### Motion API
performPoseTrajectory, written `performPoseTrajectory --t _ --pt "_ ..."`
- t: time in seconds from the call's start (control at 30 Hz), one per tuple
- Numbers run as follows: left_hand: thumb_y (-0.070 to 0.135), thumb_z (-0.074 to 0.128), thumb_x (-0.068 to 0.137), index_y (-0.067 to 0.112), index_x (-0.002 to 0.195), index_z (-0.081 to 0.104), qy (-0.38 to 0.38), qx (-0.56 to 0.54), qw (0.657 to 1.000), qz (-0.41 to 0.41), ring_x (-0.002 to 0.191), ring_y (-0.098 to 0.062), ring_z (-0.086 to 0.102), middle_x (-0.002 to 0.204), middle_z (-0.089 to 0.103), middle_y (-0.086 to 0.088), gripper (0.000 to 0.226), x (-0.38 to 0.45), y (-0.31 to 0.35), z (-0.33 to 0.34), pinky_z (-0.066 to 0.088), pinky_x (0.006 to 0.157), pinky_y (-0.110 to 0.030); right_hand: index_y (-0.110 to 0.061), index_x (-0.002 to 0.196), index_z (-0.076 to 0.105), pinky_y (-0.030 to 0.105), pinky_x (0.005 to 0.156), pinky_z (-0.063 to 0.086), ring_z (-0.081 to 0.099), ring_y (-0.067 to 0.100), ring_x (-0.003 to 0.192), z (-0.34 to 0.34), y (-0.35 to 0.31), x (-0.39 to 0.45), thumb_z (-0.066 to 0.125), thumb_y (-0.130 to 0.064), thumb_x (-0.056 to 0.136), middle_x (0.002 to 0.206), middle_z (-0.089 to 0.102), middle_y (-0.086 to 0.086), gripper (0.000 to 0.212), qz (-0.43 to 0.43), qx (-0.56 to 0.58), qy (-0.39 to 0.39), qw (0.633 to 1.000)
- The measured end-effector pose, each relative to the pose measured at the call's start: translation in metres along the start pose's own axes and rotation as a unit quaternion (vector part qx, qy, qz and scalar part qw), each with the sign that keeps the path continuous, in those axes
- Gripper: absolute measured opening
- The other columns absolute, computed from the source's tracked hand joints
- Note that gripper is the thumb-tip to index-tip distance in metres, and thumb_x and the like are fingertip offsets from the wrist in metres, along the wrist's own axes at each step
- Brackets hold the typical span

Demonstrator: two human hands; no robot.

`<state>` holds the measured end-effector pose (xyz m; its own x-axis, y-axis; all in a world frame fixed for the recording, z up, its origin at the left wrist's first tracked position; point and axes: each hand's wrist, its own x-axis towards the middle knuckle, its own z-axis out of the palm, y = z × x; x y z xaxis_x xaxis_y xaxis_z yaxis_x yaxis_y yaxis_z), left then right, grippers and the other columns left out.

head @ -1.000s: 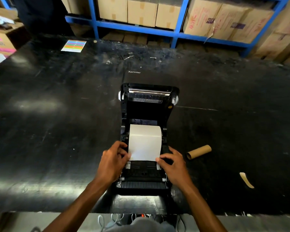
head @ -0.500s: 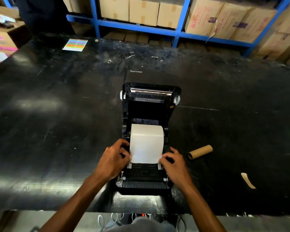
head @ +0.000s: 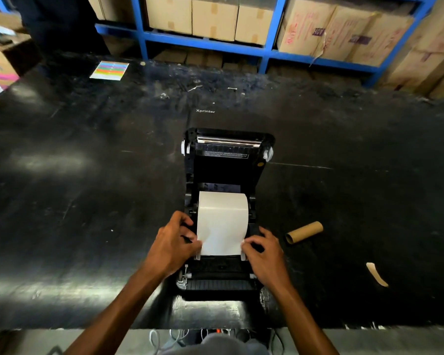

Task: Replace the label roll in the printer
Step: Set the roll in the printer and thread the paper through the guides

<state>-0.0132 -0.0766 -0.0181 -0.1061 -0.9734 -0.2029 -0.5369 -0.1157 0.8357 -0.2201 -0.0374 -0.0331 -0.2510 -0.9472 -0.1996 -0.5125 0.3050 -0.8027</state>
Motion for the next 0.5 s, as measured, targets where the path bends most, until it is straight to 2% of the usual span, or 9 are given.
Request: performPoseTrajectory --t 0.13,0.23,0.33,0.43,0.5 --pt "0.011 0.077 0.074 0.027 0.084 0.045 0.009 -0.031 0.999 -0.005 0.064 -0.021 0.07 0.063 0.073 0.004 0.037 0.0004 -0.0037 -0.0003 0.058 0.068 -0.046 -0.039 0.061 0.062 0.044 0.114 0.023 0.03 0.023 0.138 -0.002 -0.0011 0.0 0.065 -0.021 0.079 0.147 0.039 0.007 0.025 0.006 -0.004 -0.013 1.0" --pt "0.008 0.074 0.073 0.029 0.082 0.044 0.007 0.014 1.0 0.014 0.068 -0.023 0.069 0.063 0.072 0.005 0.038 0.0028 -0.0037 -0.0001 0.056 0.072 -0.047 -0.03 0.066 0.07 0.043 0.113 0.024 0.031 0.018 0.137 -0.0025 0.0015 0.0015 0.07 -0.029 0.078 0.147 0.04 0.004 0.012 0.005 0.026 -0.016 1.0" --pt "0.007 0.071 0.073 0.026 0.086 0.044 0.015 0.042 0.999 0.028 0.064 -0.021 0.068 0.064 0.071 0.002 0.035 0.0026 -0.0028 0.0025 0.055 0.069 -0.045 -0.023 0.064 0.07 0.038 0.11 0.026 0.033 0.017 0.136 -0.0001 0.0044 0.0018 0.073 -0.035 0.075 0.144 0.043 0.006 0.017 -0.004 0.039 -0.011 0.999" --pt "0.008 0.076 0.072 0.029 0.081 0.043 0.016 0.009 1.0 0.019 0.054 -0.01 0.064 0.062 0.068 0.004 0.041 0.0005 -0.0016 0.0023 0.056 0.062 -0.036 -0.03 0.06 0.061 0.036 0.108 0.025 0.033 0.022 0.135 0.0038 0.0048 -0.0008 0.074 -0.031 0.075 0.144 0.042 0.005 0.02 -0.025 0.018 0.018 0.999" --pt "0.012 0.081 0.07 0.029 0.081 0.043 0.013 -0.008 1.0 0.013 0.049 -0.003 0.06 0.062 0.067 0.005 0.042 -0.0013 -0.0004 0.0011 0.05 0.052 -0.02 -0.033 0.06 0.058 0.04 0.108 0.023 0.032 0.024 0.135 0.0054 0.0048 -0.0027 0.074 -0.031 0.076 0.145 0.041 0.003 0.022 -0.034 0.0 0.035 0.999"
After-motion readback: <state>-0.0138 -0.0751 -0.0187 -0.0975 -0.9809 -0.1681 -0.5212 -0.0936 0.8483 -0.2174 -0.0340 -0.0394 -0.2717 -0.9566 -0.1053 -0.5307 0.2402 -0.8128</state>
